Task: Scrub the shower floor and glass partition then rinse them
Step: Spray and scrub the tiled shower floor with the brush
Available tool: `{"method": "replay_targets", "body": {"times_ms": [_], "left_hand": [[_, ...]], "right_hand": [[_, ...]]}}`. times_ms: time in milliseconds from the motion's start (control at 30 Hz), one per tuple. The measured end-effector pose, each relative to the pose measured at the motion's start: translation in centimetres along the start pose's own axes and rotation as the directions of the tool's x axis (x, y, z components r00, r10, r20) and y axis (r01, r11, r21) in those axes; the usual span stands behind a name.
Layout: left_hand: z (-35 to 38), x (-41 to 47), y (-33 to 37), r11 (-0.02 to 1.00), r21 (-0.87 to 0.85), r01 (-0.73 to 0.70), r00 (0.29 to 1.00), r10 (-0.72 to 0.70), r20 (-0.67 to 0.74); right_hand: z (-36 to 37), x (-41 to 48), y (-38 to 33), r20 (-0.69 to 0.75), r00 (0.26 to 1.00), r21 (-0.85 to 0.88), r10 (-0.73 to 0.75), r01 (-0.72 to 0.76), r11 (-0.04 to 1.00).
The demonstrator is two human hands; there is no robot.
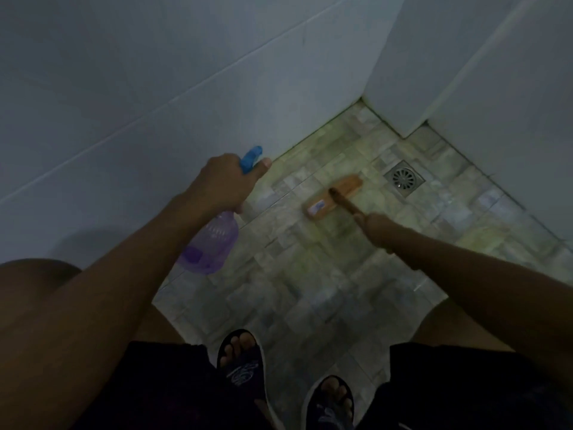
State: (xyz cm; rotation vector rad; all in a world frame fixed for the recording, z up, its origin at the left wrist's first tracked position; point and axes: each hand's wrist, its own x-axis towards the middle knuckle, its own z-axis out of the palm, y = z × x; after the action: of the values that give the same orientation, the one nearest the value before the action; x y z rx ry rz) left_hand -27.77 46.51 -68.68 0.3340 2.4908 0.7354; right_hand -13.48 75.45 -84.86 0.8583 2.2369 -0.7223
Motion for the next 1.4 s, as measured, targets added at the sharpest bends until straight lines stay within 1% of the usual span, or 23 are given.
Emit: {"method": "replay_targets", "body": {"times_ms": [67,100,200,267,333,367,433,567,633,667,733,800,833,933,1000,1067,1167,1200,1300,1333,1367,1400], "left_hand": [[0.5,0.4,0.6,1.000,0.002,-0.023,1.000,0.023,-0.002],[0.6,0.6,1.0,0.999,-0.003,-0.032,0.999,0.032,-0.007],[1.2,1.5,2.5,0.996,0.007,-0.089,0.996,0.089,-0.021],[2.2,2.3,3.7,0.991,0.013,-0.132,0.991,0.132,-0.016],[3.0,3.1,4.4,0.988,-0.002,-0.152,0.988,0.152,-0.028],[4.3,3.7,6.1,0.981,-0.001,-0.195,0.981,0.195,0.006],[5.2,4.5,7.1,0.979,-0.023,-0.204,0.979,0.204,0.002],[8.3,5.6,11.0,0.969,-0.047,-0.243,0.964,0.247,0.102],[10.4,5.7,12.4,0.962,-0.010,-0.274,0.945,0.271,0.181],[11.6,5.7,13.1,0.954,0.013,-0.301,0.930,0.290,0.225],[14.0,5.7,13.9,0.928,0.071,-0.365,0.896,0.330,0.297],[16.3,5.4,15.2,0.902,0.112,-0.416,0.868,0.358,0.344],[17.2,5.2,15.7,0.900,0.107,-0.423,0.863,0.363,0.352],[19.3,4.4,17.5,0.892,0.049,-0.450,0.839,0.403,0.366],[20.8,3.8,18.4,0.857,0.046,-0.513,0.797,0.456,0.396],[22.4,3.2,18.9,0.821,0.060,-0.568,0.750,0.487,0.447],[24.6,2.3,19.5,0.803,0.049,-0.594,0.710,0.494,0.501],[25.2,2.0,19.7,0.806,0.027,-0.592,0.705,0.501,0.502],[26.8,0.8,20.4,0.797,-0.069,-0.600,0.671,0.549,0.498],[27.2,0.4,20.5,0.785,-0.076,-0.615,0.654,0.562,0.506],[27.7,0.0,20.5,0.769,-0.075,-0.635,0.629,0.571,0.528],[28.2,-0.3,20.4,0.754,-0.067,-0.654,0.602,0.571,0.559]], "right_hand": [[-2.7,0.9,0.2,-0.053,0.992,0.150,0.118,-0.109,0.983],[-2.9,1.3,0.0,-0.063,0.987,0.215,0.147,-0.131,0.968],[0.0,0.7,-1.6,-0.061,0.987,0.324,0.148,-0.121,0.938],[2.6,-1.2,-2.4,-0.021,0.994,0.313,0.107,-0.095,0.945],[4.6,-2.8,-2.4,0.034,0.999,0.222,0.040,-0.046,0.974],[5.1,-3.8,-0.7,0.025,0.998,0.230,0.056,-0.060,0.971],[5.2,-5.0,0.6,0.038,0.997,0.234,0.072,-0.079,0.969],[3.2,-6.8,4.7,0.010,0.984,0.342,0.180,-0.172,0.924],[2.6,-6.5,6.8,-0.023,0.948,0.458,0.319,-0.273,0.846],[2.4,-6.4,7.9,-0.030,0.918,0.517,0.396,-0.325,0.792],[2.5,-6.4,9.5,-0.032,0.866,0.588,0.498,-0.387,0.711],[3.1,-6.9,11.2,-0.015,0.842,0.626,0.540,-0.413,0.661],[3.6,-7.3,11.8,-0.012,0.833,0.648,0.553,-0.415,0.639],[5.2,-8.9,13.8,0.028,0.783,0.742,0.621,-0.433,0.512],[5.9,-10.0,15.3,0.052,0.742,0.795,0.669,-0.436,0.422],[6.5,-11.0,16.4,0.071,0.702,0.819,0.709,-0.447,0.360],[8.5,-12.3,17.1,0.079,0.663,0.840,0.744,-0.446,0.308],[9.5,-13.0,17.0,0.073,0.662,0.840,0.746,-0.444,0.313],[13.0,-16.2,18.2,0.015,0.672,0.820,0.740,-0.431,0.375],[13.5,-17.2,18.8,0.025,0.659,0.821,0.752,-0.442,0.361],[13.7,-17.9,19.9,0.050,0.631,0.834,0.775,-0.453,0.315],[13.6,-18.4,20.9,0.090,0.583,0.858,0.807,-0.457,0.235]]}}
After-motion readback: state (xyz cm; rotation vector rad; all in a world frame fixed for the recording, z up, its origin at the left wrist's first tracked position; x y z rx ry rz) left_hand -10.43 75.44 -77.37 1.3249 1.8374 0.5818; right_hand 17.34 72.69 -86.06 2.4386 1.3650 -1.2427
